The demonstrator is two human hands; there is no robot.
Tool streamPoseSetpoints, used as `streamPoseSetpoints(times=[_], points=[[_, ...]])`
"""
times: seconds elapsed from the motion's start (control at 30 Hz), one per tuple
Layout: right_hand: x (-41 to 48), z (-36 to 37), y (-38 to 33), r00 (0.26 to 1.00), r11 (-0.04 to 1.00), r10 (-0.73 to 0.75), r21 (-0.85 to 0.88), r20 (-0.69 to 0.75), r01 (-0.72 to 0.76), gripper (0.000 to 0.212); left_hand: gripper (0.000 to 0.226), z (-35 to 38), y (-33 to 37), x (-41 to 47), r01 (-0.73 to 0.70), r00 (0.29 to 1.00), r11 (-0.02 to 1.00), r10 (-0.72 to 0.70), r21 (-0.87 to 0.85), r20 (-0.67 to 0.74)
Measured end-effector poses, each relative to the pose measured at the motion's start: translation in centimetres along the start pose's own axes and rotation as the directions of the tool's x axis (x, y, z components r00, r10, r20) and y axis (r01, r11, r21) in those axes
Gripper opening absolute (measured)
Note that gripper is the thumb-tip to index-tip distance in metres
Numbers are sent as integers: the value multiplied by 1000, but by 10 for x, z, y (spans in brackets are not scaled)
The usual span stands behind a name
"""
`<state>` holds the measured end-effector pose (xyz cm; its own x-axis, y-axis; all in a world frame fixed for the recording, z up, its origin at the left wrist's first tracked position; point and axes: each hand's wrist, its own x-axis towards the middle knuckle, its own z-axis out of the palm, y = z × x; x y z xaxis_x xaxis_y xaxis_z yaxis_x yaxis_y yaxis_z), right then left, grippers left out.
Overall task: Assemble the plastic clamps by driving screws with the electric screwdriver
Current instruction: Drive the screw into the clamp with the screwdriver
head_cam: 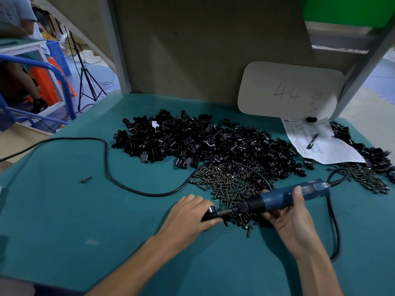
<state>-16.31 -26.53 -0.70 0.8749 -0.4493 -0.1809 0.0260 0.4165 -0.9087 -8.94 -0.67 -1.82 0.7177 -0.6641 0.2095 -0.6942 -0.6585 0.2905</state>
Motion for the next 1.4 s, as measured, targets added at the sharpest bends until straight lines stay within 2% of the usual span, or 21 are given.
streamPoseSetpoints(times=[0.3,0.5,0.6,0.77,0.87,1.0,1.17,1.4], points=[[1,1,2,1000,1000,-11,4,17,11,55,63,0,0,0,1,1000,1000,-1,24,3],[2,0,2,1000,1000,7,2,12,-7,64,54,1,-1,0,14,1000,999,-15,30,9],[3,0,3,1000,1000,12,10,-3,-12,62,44,1,0,0,22,999,1000,-23,16,23],[0,0,2,1000,1000,-1,25,-2,1,56,48,1,-1,-2,22,999,999,-21,-47,27],[-2,3,-1,1000,1000,-11,22,3,11,53,43,2,-1,-3,14,1000,999,-13,-49,22],[-5,5,-4,1000,999,-18,44,-12,18,59,42,0,-1,-3,26,998,996,-21,-85,53],[-7,13,-14,998,987,-31,156,-58,39,74,45,-6,3,0,142,989,943,-124,-301,77],[-15,35,-19,977,990,-39,128,-208,67,75,49,-14,1,-6,173,985,827,-137,-535,108]])
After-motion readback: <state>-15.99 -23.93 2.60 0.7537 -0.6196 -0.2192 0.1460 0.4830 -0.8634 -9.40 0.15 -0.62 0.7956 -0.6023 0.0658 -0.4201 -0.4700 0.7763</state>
